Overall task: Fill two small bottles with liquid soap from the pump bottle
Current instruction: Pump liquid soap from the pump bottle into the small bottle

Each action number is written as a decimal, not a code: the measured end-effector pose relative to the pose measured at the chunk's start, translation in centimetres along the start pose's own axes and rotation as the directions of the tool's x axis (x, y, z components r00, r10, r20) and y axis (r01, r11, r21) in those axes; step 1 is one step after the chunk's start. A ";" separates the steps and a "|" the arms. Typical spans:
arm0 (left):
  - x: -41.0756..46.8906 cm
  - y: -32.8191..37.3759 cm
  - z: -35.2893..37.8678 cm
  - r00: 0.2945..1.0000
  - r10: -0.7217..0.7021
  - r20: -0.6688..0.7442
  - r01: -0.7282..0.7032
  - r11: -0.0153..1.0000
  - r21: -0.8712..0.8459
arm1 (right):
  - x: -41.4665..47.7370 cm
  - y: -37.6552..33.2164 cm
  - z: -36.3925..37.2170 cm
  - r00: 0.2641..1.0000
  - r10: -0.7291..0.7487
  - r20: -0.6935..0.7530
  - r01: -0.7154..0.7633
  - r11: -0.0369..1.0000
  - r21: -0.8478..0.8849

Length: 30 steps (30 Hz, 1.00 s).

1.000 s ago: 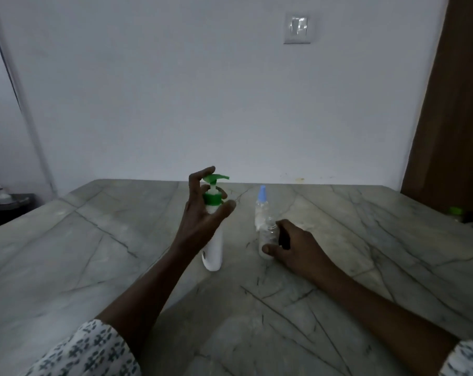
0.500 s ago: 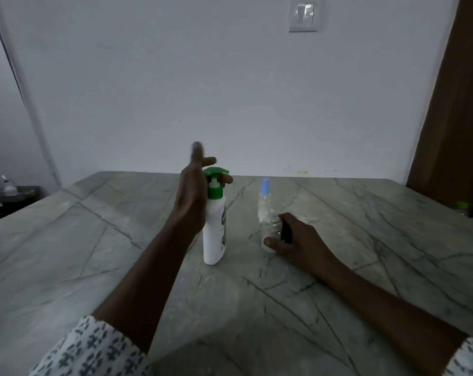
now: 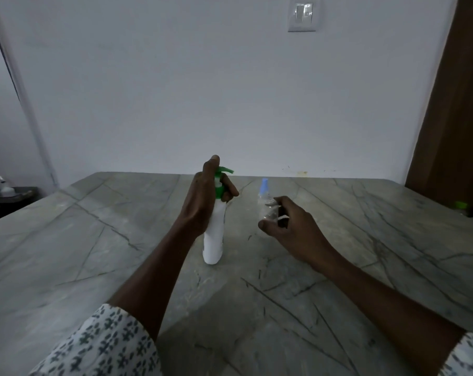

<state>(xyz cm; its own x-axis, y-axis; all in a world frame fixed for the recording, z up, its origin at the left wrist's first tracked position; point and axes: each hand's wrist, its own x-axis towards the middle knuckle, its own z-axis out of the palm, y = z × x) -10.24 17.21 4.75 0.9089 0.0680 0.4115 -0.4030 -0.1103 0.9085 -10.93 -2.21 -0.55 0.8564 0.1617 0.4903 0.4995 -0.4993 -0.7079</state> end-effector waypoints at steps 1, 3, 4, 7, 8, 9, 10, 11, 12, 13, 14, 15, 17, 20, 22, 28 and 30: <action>0.1 0.1 -0.1 1.000 0.013 0.005 -0.013 1.000 0.012 | 0.3 -0.5 0.0 1.000 -0.009 -0.001 0.009 1.000 0.015; 0.3 0.3 -0.2 0.999 0.040 0.023 -0.041 0.998 0.037 | 1.0 -1.5 0.1 1.000 -0.028 0.006 0.028 0.999 0.031; 0.4 0.3 -0.2 0.999 0.042 0.031 -0.043 0.998 0.036 | 1.4 -1.9 0.3 0.999 -0.043 0.006 0.043 0.999 0.034; 0.5 0.1 0.2 0.998 0.002 0.068 -0.006 0.998 0.063 | 1.7 -2.4 0.7 0.997 -0.080 -0.016 0.081 0.996 0.038; 0.6 -0.2 0.4 0.996 -0.008 0.091 -0.002 0.994 0.109 | 1.5 -2.3 0.8 0.996 -0.088 -0.031 0.089 0.995 0.034; 0.7 -0.5 0.7 0.993 -0.021 0.113 0.004 0.989 0.147 | 1.3 -2.2 0.7 0.995 -0.092 -0.043 0.093 0.995 0.029; 0.7 -0.7 0.9 0.992 -0.032 0.125 0.010 0.985 0.171 | 1.0 -1.9 0.6 0.994 -0.093 -0.049 0.094 0.995 0.025; 0.8 -0.8 1.1 0.992 -0.035 0.125 0.011 0.981 0.191 | 0.8 -1.6 0.5 0.995 -0.092 -0.048 0.093 0.996 0.019; 1.0 -0.9 1.2 0.994 -0.023 0.108 -0.001 0.976 0.217 | 0.6 -1.3 0.3 0.995 -0.089 -0.043 0.090 0.996 0.011; 1.1 -0.9 1.1 0.996 -0.003 0.086 -0.018 0.970 0.244 | 0.4 -1.1 0.2 0.996 -0.087 -0.037 0.087 0.996 0.004; 1.1 -0.9 1.1 0.998 0.017 0.066 -0.034 0.963 0.266 | 0.3 -0.9 0.1 0.996 -0.083 -0.037 0.083 0.997 0.001; 1.2 -1.0 1.0 0.998 0.030 0.057 -0.045 0.960 0.278 | 0.2 -1.0 0.0 0.996 -0.083 -0.040 0.083 0.997 0.002; 1.1 -1.1 1.0 0.998 0.042 0.050 -0.055 0.952 0.301 | 0.2 -1.3 0.0 0.994 -0.097 -0.055 0.098 0.995 0.006; 1.0 -1.2 1.2 0.997 0.065 0.040 -0.074 0.939 0.335 | 0.1 -1.9 0.2 0.990 -0.115 -0.076 0.114 0.993 -0.016; 1.0 -1.2 1.3 0.998 0.060 0.036 -0.068 0.936 0.346 | 0.0 -2.2 0.3 0.990 -0.115 -0.080 0.114 0.993 -0.024; 0.7 -0.8 2.0 0.996 0.083 0.043 -0.093 0.923 0.373 | 0.0 -2.3 0.5 0.992 -0.084 -0.092 0.090 0.995 0.053; 0.8 -1.0 1.7 0.992 0.086 0.089 -0.109 0.944 0.313 | 0.0 -2.3 0.5 0.993 -0.083 -0.082 0.087 0.995 0.047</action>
<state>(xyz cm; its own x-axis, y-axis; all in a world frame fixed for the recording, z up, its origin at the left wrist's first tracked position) -8.98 15.65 4.06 0.8770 -0.0298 0.4796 -0.4461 -0.4217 0.7894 -11.98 -0.66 0.85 0.7982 0.1325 0.5876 0.5781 -0.4426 -0.6855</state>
